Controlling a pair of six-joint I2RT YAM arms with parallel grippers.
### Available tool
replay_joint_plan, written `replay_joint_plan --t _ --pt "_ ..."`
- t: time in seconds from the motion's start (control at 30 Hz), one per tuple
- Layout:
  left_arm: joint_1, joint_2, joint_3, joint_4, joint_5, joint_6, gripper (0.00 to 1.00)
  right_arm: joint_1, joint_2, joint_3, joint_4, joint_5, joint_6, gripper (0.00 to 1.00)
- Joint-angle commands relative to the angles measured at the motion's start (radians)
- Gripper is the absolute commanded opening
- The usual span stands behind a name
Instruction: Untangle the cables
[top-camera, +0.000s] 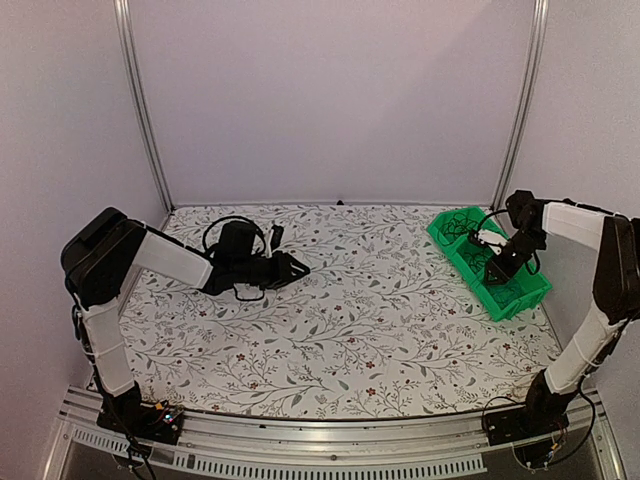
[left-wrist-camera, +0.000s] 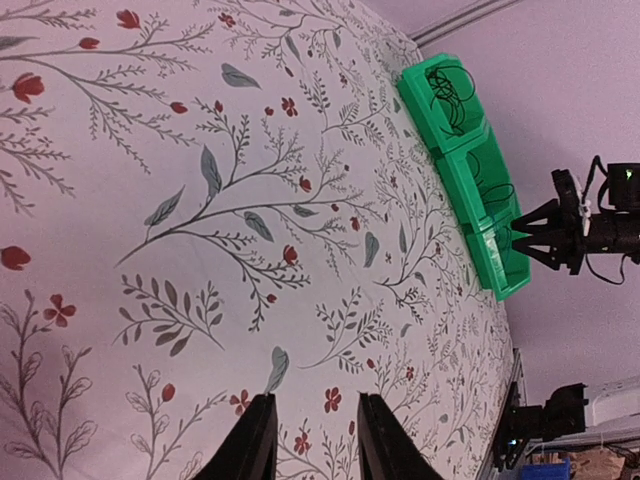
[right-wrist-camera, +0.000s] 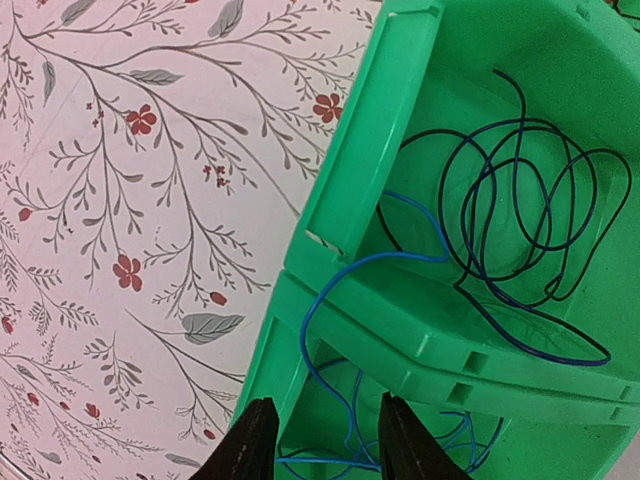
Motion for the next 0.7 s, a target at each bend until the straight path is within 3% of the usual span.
replay_joint_plan --t 0.0,0.27,0.37,0.53,0.67 --pt "0.012 0.008 -0.02 0.016 0.008 0.004 0.26 0.005 0.053 0.003 0.0 -0.055 0.029 0.4" --pt "0.012 0.013 -0.012 0.016 0.009 0.0 0.26 0.004 0.112 0.018 0.023 -0.084 0.037 0.39" --pt "0.011 0.014 -0.011 0.012 0.009 0.003 0.26 0.004 0.124 0.021 0.032 -0.09 0.037 0.3" --pt "0.012 0.016 -0.009 0.008 0.01 0.004 0.26 0.004 0.115 0.027 0.036 -0.1 0.037 0.03" --pt "0.012 0.016 -0.009 0.011 0.012 0.003 0.26 0.004 0.101 0.039 0.023 -0.097 0.035 0.0"
